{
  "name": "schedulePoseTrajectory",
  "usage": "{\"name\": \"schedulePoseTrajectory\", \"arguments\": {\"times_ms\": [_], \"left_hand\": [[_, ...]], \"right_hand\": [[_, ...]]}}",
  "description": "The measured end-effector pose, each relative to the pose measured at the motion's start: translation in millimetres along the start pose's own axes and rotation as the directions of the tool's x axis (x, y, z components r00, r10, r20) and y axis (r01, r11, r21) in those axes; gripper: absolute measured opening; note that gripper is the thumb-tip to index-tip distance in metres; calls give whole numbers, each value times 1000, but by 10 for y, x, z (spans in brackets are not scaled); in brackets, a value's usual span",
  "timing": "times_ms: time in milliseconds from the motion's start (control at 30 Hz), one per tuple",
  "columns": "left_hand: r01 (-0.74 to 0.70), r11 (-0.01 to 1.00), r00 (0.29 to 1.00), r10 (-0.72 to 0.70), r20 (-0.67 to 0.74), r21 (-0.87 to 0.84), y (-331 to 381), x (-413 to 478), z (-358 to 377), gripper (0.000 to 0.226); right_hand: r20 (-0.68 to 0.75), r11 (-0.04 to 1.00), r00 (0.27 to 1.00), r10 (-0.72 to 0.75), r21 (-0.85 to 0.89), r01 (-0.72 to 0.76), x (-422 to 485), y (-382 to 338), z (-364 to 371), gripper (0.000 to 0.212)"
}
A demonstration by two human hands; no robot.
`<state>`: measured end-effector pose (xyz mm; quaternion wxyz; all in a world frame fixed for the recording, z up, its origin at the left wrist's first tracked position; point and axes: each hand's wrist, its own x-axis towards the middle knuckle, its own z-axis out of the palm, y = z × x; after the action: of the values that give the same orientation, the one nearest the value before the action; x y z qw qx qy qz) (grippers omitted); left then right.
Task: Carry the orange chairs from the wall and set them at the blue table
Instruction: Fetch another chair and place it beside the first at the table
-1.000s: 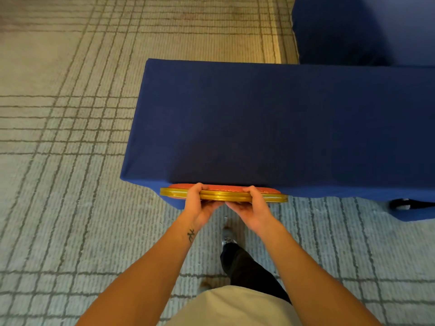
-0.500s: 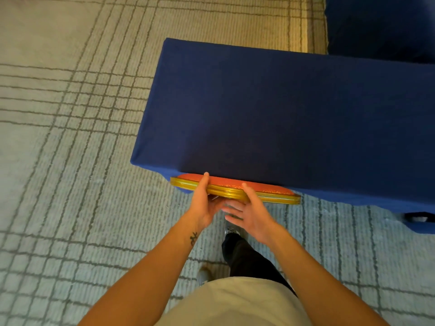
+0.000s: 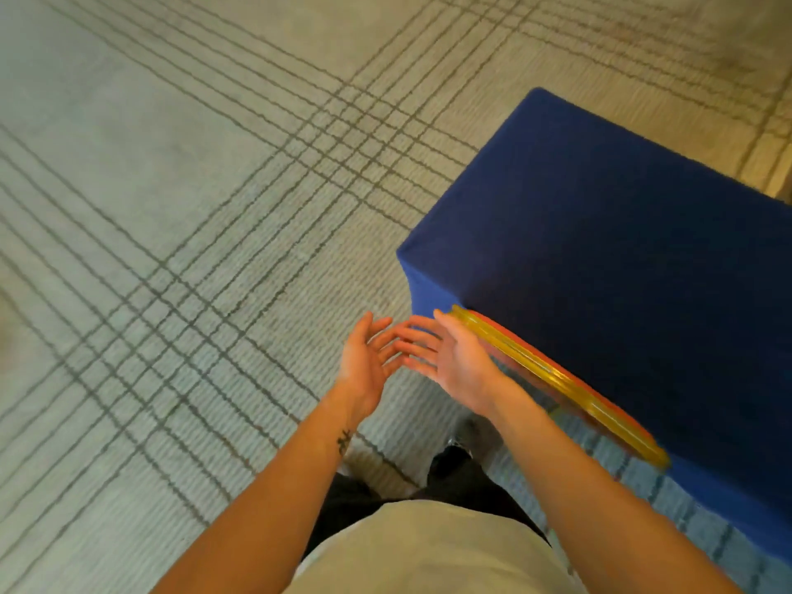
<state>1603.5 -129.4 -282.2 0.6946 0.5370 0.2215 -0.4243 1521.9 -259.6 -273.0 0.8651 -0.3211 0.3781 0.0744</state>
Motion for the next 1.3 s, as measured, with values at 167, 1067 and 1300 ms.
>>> {"name": "schedulePoseTrajectory", "arguments": {"times_ms": [167, 1067, 1300], "left_hand": [[-127, 977, 992, 127, -14, -173, 541, -272, -688, 46], [-542, 486, 840, 308, -446, -686, 2389, -1075, -4972, 52], [-627, 389, 776, 236, -585, -675, 3304, -926, -5683, 50]], "right_hand": [[78, 997, 997, 21, -76, -15, 165, 97, 837, 42], [324, 803, 885, 335, -590, -87, 1423, 2067, 5450, 49], [382, 752, 789, 481, -642, -148, 2208, 2253, 6706, 48]]}}
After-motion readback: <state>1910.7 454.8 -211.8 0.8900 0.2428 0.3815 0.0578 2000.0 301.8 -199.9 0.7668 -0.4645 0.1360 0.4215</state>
